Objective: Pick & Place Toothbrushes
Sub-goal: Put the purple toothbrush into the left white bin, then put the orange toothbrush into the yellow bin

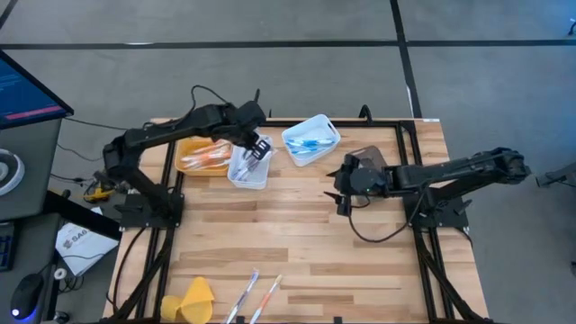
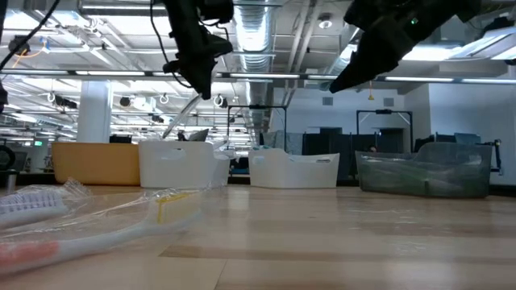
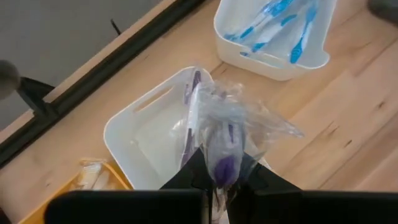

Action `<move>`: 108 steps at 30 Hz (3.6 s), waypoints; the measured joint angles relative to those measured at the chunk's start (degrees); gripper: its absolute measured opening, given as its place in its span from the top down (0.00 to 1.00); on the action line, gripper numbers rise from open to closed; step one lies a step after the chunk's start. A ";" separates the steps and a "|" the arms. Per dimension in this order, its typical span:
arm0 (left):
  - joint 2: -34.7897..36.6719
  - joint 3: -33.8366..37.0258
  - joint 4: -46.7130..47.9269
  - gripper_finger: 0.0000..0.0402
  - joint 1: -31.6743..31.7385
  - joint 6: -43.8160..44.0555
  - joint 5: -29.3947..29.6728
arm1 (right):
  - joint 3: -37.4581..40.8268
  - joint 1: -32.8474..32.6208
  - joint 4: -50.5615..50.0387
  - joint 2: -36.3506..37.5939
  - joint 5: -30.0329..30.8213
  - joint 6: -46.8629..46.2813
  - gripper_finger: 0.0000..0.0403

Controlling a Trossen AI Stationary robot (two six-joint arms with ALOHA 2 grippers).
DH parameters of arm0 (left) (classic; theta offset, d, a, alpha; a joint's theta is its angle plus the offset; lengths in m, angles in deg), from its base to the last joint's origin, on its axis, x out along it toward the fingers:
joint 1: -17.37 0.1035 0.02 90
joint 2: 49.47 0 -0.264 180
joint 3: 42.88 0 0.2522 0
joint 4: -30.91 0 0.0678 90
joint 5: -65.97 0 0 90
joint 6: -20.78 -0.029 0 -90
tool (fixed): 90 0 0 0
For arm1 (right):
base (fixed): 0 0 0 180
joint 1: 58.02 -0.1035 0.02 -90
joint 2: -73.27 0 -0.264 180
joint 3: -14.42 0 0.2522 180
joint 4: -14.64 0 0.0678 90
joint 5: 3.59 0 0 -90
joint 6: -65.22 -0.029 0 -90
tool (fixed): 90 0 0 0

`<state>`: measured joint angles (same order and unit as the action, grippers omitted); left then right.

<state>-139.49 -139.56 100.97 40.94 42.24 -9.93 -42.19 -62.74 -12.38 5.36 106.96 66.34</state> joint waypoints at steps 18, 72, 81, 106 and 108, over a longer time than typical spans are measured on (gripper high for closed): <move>-11.06 -3.71 6.60 0.99 0.27 -2.21 -0.63 | 0.00 -1.47 0.29 1.58 0.03 -0.73 0.37; 3.40 4.09 1.28 0.67 -23.83 15.33 -11.91 | 0.00 -1.69 -0.45 1.54 0.05 -0.52 0.37; 4.71 16.34 -32.92 0.68 -46.99 27.31 -8.52 | -0.02 -1.65 -0.14 1.54 0.03 -1.58 0.37; -11.03 18.45 -41.03 0.62 -50.66 28.93 -28.58 | -0.02 -1.65 1.77 1.54 0.03 -0.71 0.37; -10.14 18.43 -36.56 0.62 -52.09 28.53 -28.93 | -0.02 -1.65 1.74 1.54 0.03 -0.71 0.37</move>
<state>-149.62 -121.13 64.41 -11.16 70.77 -38.86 -42.21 -64.39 -10.65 6.90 106.99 65.63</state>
